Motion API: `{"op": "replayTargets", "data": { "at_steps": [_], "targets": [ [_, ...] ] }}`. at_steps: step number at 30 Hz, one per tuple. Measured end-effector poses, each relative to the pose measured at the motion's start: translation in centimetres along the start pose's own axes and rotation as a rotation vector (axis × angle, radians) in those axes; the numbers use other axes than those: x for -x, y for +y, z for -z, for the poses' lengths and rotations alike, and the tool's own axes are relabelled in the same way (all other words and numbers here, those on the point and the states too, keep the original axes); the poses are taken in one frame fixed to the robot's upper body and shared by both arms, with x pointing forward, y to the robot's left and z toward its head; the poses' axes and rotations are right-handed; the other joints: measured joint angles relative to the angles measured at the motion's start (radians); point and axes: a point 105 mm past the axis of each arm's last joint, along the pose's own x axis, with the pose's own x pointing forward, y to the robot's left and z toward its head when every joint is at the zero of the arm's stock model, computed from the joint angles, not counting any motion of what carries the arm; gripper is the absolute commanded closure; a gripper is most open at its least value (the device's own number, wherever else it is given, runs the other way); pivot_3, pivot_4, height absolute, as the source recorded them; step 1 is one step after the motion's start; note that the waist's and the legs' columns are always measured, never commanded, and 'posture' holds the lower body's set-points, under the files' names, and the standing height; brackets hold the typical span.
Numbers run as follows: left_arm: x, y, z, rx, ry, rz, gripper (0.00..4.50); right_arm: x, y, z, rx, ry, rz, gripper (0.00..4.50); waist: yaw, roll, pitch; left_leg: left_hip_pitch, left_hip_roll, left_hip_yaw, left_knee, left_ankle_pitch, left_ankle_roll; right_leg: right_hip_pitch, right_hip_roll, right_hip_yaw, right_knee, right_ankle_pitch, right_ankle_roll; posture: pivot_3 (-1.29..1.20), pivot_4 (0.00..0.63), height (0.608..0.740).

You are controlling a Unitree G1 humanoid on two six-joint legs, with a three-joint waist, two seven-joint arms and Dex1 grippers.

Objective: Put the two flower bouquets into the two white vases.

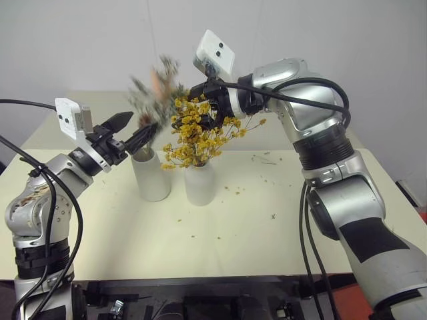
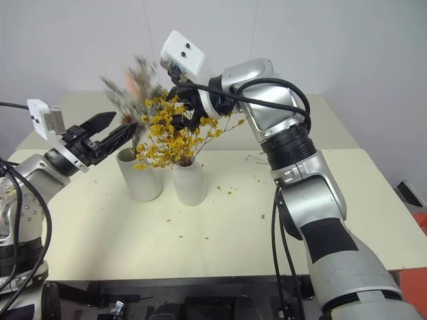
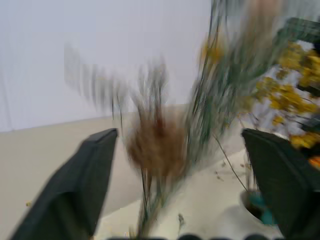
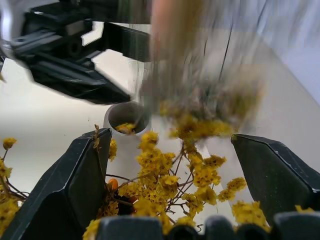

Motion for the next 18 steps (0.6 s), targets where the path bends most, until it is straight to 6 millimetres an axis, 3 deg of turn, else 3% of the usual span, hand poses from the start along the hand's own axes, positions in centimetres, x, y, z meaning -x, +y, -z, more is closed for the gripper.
{"op": "replayTargets", "data": {
  "at_steps": [7, 12, 18],
  "targets": [
    [2.0, 0.8, 0.0, -0.027, 0.042, -0.071, 0.04, 0.1, 0.0, 0.0, 0.0, 0.001, -0.001, 0.0, 0.001, 0.0, 0.0, 0.0, 0.0, 0.0, 0.0, 0.0, 0.0, 0.0, 0.0, 0.0, 0.0, 0.0, 0.0, 0.0, 0.15, 0.74],
    [3.1, -0.2, -0.4, -0.06, 0.068, -0.017, 0.04, 0.0, 0.0, 0.1, -0.002, 0.001, -0.005, 0.0, 0.001, 0.0, 0.0, 0.0, 0.0, 0.0, 0.0, 0.0, 0.0, 0.0, 0.0, 0.0, 0.0, 0.0, 0.0, 0.0, 0.15, 0.74],
    [5.2, -0.9, -3.4, -0.102, -0.05, 0.073, 0.04, 1.4, -0.6, 0.6, -0.002, 0.002, 0.029, 0.0, 0.003, 0.0, 0.0, 0.0, 0.0, 0.0, 0.0, 0.0, 0.0, 0.0, 0.0, -0.001, 0.0, -0.001, -0.001, 0.0, 0.15, 0.74]
  ]
}}
